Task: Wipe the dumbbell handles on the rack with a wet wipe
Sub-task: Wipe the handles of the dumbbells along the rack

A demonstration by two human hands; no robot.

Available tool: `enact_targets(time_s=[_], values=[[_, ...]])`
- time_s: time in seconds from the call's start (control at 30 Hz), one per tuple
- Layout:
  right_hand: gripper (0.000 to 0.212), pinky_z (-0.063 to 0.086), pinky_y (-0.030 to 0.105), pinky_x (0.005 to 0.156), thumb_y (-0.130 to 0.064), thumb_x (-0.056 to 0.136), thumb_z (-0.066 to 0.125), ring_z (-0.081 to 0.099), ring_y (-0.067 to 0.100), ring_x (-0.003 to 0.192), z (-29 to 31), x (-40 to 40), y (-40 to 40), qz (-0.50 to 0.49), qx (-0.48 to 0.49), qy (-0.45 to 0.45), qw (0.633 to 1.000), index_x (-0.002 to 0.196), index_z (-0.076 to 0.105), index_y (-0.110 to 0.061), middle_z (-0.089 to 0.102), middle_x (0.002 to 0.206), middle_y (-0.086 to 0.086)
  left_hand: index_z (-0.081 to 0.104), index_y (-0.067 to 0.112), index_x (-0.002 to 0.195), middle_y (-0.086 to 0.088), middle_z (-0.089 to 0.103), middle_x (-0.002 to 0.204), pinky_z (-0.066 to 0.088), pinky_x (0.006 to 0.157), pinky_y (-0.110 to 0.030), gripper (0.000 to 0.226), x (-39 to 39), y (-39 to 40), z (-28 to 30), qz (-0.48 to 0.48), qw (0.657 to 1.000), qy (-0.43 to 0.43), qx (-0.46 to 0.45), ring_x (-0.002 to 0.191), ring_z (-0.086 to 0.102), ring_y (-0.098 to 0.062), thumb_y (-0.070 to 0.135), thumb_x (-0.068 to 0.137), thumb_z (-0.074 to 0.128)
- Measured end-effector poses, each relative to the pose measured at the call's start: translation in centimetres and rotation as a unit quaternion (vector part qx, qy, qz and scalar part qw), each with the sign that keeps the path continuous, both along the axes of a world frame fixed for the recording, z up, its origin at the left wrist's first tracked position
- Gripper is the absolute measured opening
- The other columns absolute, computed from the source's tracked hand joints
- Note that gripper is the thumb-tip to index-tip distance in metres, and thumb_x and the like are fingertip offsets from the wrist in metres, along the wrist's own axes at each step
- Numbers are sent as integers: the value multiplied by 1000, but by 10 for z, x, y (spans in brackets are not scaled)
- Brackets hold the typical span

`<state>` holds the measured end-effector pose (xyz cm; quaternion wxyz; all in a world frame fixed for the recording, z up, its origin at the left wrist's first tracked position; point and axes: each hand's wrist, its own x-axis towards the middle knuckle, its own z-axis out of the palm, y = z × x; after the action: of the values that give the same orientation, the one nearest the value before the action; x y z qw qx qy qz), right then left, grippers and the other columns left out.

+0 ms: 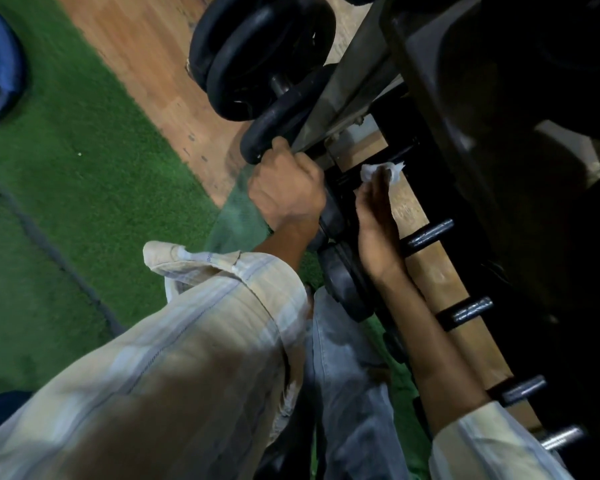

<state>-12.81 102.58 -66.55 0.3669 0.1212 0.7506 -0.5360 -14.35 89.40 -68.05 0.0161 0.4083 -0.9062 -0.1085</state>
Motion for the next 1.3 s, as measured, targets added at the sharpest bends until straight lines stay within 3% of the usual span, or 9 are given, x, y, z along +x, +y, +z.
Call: enact_targets(time_s=[0.1,0.2,0.27,0.37,0.47,0.63,0.87,1.17,1.3], values=[[73,15,25,124,-58,102,37,17,-1,147,-7,-20,-10,-207,-110,-52,971,162,11,-27,10,169,-8,61,13,92,-13,70,84,40,62,-40,32,1,0,0,-1,1000,-1,1,78,66,-38,30,84,34],[59,28,41,122,-44,99,51,41,26,140,-21,-47,-3,-415,-256,-132,863,149,41,-16,49,145,7,60,14,92,-13,70,84,43,62,-41,32,-1,0,0,2,1000,-2,3,78,66,-38,30,84,34],[53,28,46,120,-39,78,69,47,31,122,-26,-58,6,-472,-323,-140,808,120,58,-8,57,117,11,60,15,93,-12,70,85,43,62,-41,31,-1,0,-1,1,1000,-4,3,78,67,-38,30,84,34],[92,35,41,115,-29,26,103,58,28,107,-36,-62,13,-469,-386,-161,778,102,59,-3,60,104,13,60,15,93,-12,70,85,41,61,-40,31,-1,-1,-1,2,1000,-12,1,77,66,-38,31,85,35],[68,47,31,82,-32,42,97,57,20,78,-41,-57,7,-428,-338,-203,813,95,61,-7,60,80,5,60,13,89,-14,69,82,41,60,-40,24,-1,-1,0,3,1000,-8,9,74,65,-38,28,85,41],[53,58,36,84,-46,96,58,69,29,98,-43,-40,-5,-379,-208,-261,863,128,64,-4,72,105,14,59,13,90,-13,68,80,40,59,-39,30,-1,0,1,-7,1000,-4,8,72,65,-38,30,83,34],[13,61,41,81,-19,90,73,70,24,77,-18,-43,-8,-251,15,-206,946,88,68,-7,72,84,11,59,13,93,-13,67,78,46,59,-40,32,0,-3,3,-13,1000,-13,23,70,65,-38,31,83,35],[20,53,43,103,-4,98,61,64,20,95,19,-43,-10,-311,-27,-182,932,87,60,-20,63,94,1,57,9,99,-15,66,77,51,60,-42,44,0,-10,9,-14,993,-8,113,67,63,-36,32,84,23],[23,56,44,94,6,91,68,67,22,80,49,-42,-24,-382,-55,-143,911,74,70,-11,69,78,5,56,11,103,-16,67,87,54,67,-43,23,2,-26,22,-44,974,-73,208,81,65,-36,29,95,43]])
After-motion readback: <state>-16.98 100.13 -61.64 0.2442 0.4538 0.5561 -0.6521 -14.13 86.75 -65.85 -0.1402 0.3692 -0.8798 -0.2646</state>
